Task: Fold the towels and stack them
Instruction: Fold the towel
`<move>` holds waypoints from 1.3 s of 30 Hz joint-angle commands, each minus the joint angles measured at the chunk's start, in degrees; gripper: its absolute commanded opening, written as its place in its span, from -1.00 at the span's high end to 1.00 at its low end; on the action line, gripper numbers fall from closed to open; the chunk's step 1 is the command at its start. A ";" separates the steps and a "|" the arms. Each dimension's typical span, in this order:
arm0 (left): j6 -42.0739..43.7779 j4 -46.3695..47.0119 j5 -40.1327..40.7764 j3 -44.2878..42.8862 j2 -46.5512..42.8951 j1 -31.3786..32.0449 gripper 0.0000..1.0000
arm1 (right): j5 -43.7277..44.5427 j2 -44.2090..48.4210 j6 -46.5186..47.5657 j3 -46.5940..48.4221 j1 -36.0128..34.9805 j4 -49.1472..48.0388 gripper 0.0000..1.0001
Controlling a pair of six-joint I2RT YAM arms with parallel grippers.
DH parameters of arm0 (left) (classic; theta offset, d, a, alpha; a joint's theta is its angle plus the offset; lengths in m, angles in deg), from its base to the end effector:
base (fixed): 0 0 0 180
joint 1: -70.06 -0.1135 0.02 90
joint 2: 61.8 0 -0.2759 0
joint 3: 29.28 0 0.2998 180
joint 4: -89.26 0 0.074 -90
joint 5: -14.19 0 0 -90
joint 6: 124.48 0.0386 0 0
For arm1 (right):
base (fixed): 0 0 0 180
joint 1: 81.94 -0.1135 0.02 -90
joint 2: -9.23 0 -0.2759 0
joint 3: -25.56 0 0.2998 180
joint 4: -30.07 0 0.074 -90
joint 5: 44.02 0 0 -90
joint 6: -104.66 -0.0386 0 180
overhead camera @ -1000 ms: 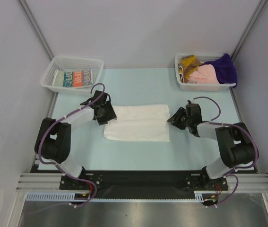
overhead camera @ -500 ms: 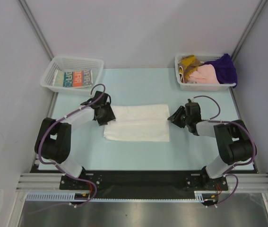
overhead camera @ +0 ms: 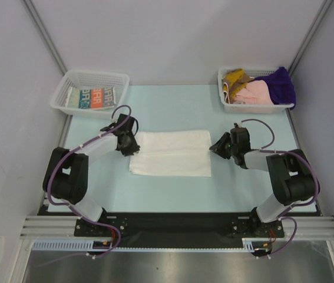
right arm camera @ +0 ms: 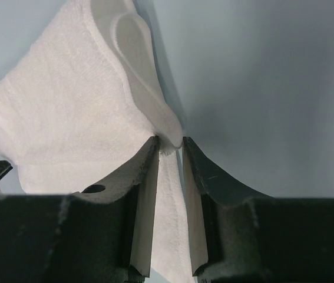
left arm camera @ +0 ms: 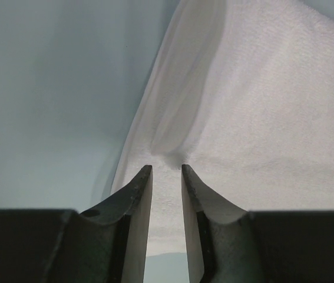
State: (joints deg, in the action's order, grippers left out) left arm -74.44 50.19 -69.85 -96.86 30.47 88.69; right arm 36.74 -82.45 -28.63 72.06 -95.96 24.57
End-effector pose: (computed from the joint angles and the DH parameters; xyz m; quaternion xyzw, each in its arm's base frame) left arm 0.3358 -0.1090 0.1631 -0.1916 0.9536 -0.0668 0.2225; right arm 0.3145 0.0849 0.1051 0.1948 0.8816 0.2672 0.3369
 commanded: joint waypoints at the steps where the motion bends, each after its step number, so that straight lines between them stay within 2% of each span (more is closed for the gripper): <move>1: 0.85 0.64 2.04 -1.27 1.42 0.35 0.37 | 0.97 -0.43 0.22 1.51 -0.13 -1.07 0.44; 13: 1.65 -0.07 3.62 -2.59 4.59 0.26 0.24 | 0.80 -0.52 0.75 1.78 0.22 -0.72 0.45; 21: 2.70 -2.09 3.36 -7.51 5.99 0.26 0.42 | 0.71 -0.43 1.36 3.01 0.31 0.51 0.49; 29: 3.05 -2.70 3.10 -7.34 6.00 0.26 0.46 | 0.18 -0.61 1.89 2.92 0.31 0.69 0.50; 31: 3.66 -3.05 3.27 -7.34 5.56 0.26 0.36 | 0.53 -0.43 2.33 2.75 0.22 1.04 0.49; 33: 3.75 -3.32 3.54 -6.81 4.06 0.26 0.18 | 0.71 -0.26 2.42 2.57 0.22 1.13 0.49; 35: 4.02 -3.15 3.18 -5.85 3.27 0.26 0.17 | 0.71 -0.34 2.24 2.48 0.22 1.22 0.49; 39: 3.76 -2.18 2.75 -4.53 3.09 0.26 0.34 | 0.62 -0.34 1.72 2.74 0.14 0.87 0.51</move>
State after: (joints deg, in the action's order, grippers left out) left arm -71.49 47.19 -67.32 -102.30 36.09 88.69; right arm 36.70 -82.91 -27.30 73.33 -95.85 25.97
